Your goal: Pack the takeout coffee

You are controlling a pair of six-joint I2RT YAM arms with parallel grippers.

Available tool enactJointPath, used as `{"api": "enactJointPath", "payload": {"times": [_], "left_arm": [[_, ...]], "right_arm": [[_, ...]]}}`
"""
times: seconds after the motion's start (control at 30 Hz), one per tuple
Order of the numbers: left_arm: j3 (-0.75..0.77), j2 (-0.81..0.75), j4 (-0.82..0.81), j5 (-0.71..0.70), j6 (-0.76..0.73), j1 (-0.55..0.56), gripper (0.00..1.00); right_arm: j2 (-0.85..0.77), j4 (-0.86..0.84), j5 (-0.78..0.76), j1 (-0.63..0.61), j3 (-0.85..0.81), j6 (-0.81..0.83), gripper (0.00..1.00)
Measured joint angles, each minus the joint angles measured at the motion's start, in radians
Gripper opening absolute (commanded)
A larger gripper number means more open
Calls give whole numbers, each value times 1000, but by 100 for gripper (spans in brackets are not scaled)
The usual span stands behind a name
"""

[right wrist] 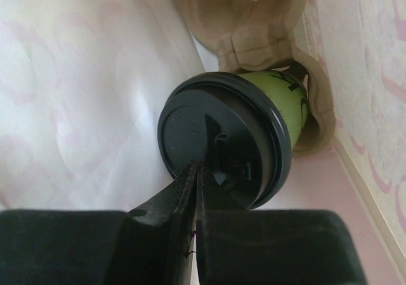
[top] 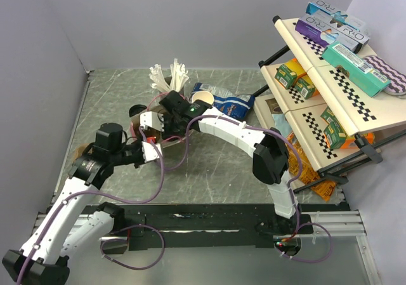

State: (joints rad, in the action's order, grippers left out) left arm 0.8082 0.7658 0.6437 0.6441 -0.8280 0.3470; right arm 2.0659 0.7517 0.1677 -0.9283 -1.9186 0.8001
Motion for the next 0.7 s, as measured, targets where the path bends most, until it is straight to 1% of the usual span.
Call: {"api": "enactJointPath", "payload": {"times": [0.07,0.1,0.2,0.33,0.47,0.57,0.7], "left_arm": [[0,14,-8,-18,2,15,19],[0,17,-11,-25,2,19,12],[0,17,-12,-45,2,32,1],[16,17,4,-59,2,34,1],[77,17,55,-55,7,34,1],[138,16,120,-41,11,34,1],[178,0,214,1,10,34,1]], "right_arm": [[0,1,-2,2,0,0,7],[0,1,-2,2,0,0,7],[0,2,-2,2,0,-2,7],[0,12,0,2,-10,-5,7],[0,31,10,1,-54,-9,7],[-10,31,21,-6,-63,-11,7],[-30,55,23,-28,-62,-14,7]]}}
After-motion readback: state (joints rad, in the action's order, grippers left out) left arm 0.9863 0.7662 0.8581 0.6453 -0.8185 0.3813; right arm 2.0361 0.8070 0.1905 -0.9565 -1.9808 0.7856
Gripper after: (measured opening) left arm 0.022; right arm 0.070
